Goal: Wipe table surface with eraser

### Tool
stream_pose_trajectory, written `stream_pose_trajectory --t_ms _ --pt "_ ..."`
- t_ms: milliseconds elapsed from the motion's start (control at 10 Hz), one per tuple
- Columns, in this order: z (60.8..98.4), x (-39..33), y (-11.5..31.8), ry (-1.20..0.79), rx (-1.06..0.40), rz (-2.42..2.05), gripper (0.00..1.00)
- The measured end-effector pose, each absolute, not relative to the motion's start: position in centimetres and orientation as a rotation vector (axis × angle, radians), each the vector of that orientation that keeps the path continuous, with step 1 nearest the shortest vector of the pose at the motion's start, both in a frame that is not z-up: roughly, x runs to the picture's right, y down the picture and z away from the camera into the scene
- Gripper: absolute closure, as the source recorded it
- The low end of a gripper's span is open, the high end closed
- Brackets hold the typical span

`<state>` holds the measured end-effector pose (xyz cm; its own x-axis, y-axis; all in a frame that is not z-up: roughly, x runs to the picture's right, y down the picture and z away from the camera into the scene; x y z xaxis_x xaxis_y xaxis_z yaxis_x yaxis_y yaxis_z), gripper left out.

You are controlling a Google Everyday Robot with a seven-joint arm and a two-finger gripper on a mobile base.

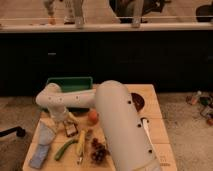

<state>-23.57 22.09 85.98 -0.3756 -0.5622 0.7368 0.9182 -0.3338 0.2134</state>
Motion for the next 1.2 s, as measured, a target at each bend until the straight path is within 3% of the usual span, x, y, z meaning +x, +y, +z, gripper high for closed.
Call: stream_pose_trajectory --t_ms 500,1200 --pt "85.0 -23.5 21.6 -0.742 -0.627 -1.875 0.20" --pt "80.0 -23.7 19.4 -0.638 -0.478 -1.925 0.20"
